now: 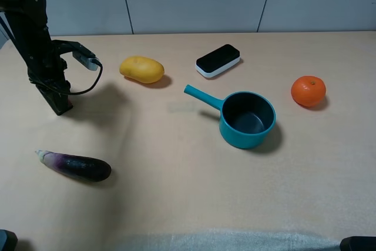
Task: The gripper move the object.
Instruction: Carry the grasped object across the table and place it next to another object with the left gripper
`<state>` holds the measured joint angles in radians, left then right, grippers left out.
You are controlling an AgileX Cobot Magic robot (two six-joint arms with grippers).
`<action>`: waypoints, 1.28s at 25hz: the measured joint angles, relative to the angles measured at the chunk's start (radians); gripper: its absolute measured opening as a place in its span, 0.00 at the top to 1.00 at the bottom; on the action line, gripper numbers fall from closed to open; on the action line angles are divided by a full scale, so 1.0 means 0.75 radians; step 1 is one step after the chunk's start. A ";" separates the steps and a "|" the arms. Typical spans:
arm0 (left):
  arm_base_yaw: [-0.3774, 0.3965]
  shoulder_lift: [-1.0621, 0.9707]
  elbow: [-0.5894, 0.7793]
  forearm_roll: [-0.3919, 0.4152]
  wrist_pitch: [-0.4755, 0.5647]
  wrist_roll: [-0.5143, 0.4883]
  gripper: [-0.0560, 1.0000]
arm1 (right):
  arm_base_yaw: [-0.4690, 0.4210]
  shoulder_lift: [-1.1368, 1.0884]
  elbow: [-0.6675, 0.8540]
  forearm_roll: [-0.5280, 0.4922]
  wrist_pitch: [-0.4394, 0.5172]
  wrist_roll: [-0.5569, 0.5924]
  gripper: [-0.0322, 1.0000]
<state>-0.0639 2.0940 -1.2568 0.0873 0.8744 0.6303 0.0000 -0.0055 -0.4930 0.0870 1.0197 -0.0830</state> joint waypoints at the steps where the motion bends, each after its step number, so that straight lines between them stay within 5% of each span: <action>1: 0.000 0.000 0.000 0.000 0.000 -0.005 0.49 | 0.000 0.000 0.000 0.000 0.000 0.000 0.30; 32: -0.023 -0.108 -0.048 -0.002 0.080 -0.033 0.50 | 0.000 0.000 0.000 0.004 0.000 0.000 0.30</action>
<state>-0.0810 2.0129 -1.2930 0.0855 0.9344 0.6053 0.0000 -0.0055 -0.4930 0.0900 1.0197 -0.0830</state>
